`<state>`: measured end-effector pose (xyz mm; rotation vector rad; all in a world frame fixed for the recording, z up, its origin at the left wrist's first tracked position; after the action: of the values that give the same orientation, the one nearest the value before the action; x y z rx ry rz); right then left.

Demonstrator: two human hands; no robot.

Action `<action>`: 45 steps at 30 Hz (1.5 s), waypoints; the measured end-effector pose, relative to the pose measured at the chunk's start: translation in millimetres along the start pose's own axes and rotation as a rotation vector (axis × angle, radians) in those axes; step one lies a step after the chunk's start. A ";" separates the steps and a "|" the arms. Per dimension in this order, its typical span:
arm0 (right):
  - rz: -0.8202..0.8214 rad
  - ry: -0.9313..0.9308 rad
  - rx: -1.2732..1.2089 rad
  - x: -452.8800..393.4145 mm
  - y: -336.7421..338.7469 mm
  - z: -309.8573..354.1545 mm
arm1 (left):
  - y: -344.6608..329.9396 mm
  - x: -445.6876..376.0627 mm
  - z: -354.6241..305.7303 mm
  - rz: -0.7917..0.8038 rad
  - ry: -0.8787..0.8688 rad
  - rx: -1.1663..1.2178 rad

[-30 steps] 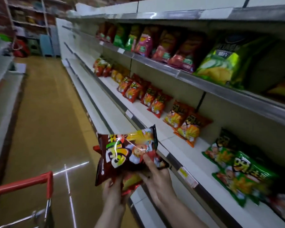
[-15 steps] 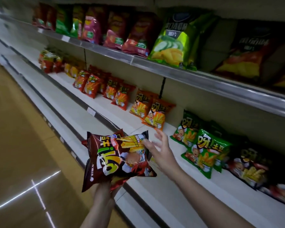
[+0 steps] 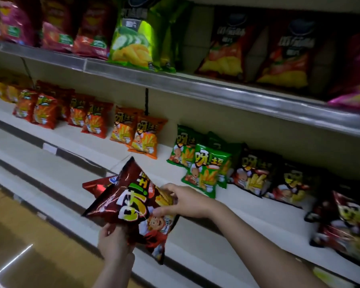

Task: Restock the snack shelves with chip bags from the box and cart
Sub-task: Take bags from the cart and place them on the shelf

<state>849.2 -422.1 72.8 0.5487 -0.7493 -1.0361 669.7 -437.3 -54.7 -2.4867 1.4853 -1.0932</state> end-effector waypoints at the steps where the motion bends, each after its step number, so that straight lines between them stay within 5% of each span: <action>1: -0.040 -0.015 -0.100 8.8 0.1 -16.2 | -8.5 10.2 2.6 0.013 -0.008 -0.006; 7: -0.445 -0.077 -0.603 78.1 28.6 -101.5 | -67.2 68.2 14.2 0.215 -0.045 -0.036; 17: -1.171 -0.360 -0.607 213.4 72.0 -251.5 | -122.4 122.7 53.7 0.467 -0.011 -0.192; 29: -1.179 -0.641 -0.488 214.9 61.8 -358.3 | -174.1 114.3 58.9 0.601 0.011 -0.324; 40: -1.288 -0.488 -0.402 230.3 62.7 -335.4 | -188.5 126.9 96.4 0.670 0.125 -0.333; 45: -1.319 -0.290 -0.230 213.4 65.2 -265.1 | -171.6 126.9 83.7 0.639 0.100 -0.339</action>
<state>1155.4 -572.9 13.1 0.6966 -0.4428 -2.4287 885.3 -470.0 16.1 -1.8725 2.4216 -0.9008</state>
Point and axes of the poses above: each hand's wrist, its own x-axis away from the middle knuckle, its own y-axis out of the back of the hand, z = x × y, the point moved 7 cm from there along -x, towards the middle knuckle, and after that the axes turned 3 degrees about z, right-handed, at the moved point
